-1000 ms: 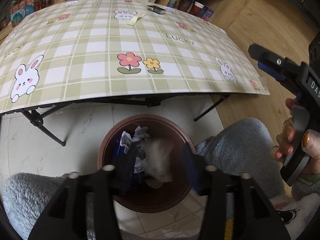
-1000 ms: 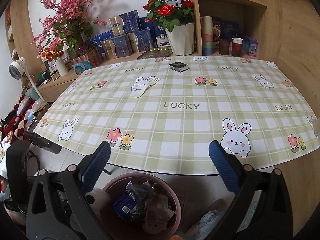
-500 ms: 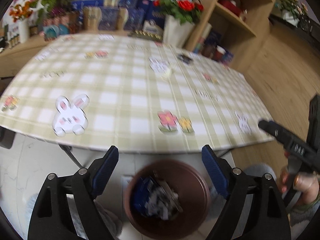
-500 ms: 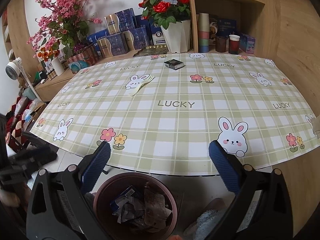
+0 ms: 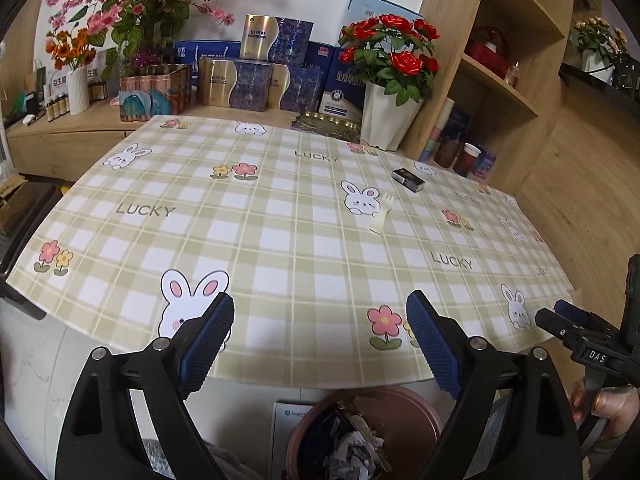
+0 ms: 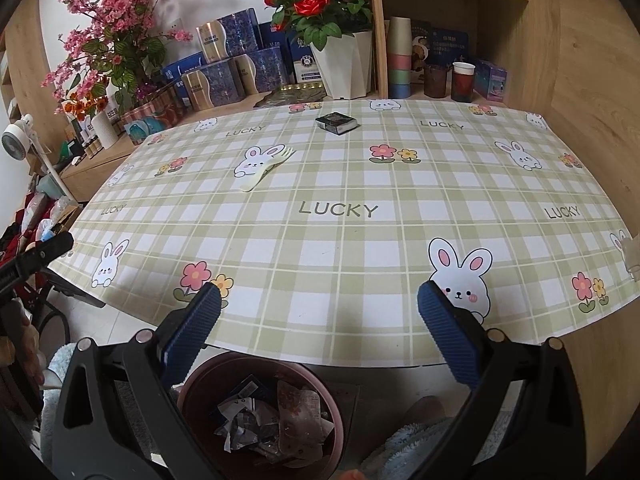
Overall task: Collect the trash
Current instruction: 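Move the left tool to the white plastic fork and grasp it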
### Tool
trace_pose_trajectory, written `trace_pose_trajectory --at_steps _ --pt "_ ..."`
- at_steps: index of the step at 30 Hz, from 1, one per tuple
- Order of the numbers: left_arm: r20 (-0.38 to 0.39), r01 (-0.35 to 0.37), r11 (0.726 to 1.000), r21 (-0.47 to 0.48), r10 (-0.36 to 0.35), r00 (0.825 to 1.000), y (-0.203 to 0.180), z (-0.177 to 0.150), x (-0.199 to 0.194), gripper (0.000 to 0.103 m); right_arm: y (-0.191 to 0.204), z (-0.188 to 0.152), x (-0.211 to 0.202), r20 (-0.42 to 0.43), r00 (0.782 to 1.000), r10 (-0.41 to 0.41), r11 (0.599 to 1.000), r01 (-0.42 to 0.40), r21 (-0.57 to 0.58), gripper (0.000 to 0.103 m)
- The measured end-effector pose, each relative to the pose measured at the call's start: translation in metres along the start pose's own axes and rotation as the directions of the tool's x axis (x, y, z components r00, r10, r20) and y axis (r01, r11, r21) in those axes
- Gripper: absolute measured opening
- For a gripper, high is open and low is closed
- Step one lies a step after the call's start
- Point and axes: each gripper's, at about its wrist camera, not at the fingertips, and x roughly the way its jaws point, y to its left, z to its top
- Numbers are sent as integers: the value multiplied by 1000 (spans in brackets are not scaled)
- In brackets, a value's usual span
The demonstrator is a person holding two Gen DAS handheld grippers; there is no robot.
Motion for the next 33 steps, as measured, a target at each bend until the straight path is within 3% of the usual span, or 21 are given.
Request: trace_pose_trajectory --at_steps 13,22,26,30,33 --pt "-55 33 995 97 -28 998 -19 23 55 86 -26 21 42 -30 999 -33 999 33 20 97" --pt "-129 109 979 171 -87 988 -51 57 134 85 -45 52 74 -25 999 -45 999 45 17 97" --pt "-164 147 956 252 -108 980 -74 72 175 60 -49 63 87 -29 999 -42 999 42 12 97" --pt "-206 179 941 286 -122 971 -91 90 221 49 -55 73 103 -45 998 -32 999 33 21 97" --pt "-243 169 932 322 -91 966 -102 93 250 43 -58 80 113 -52 998 -33 999 35 22 97"
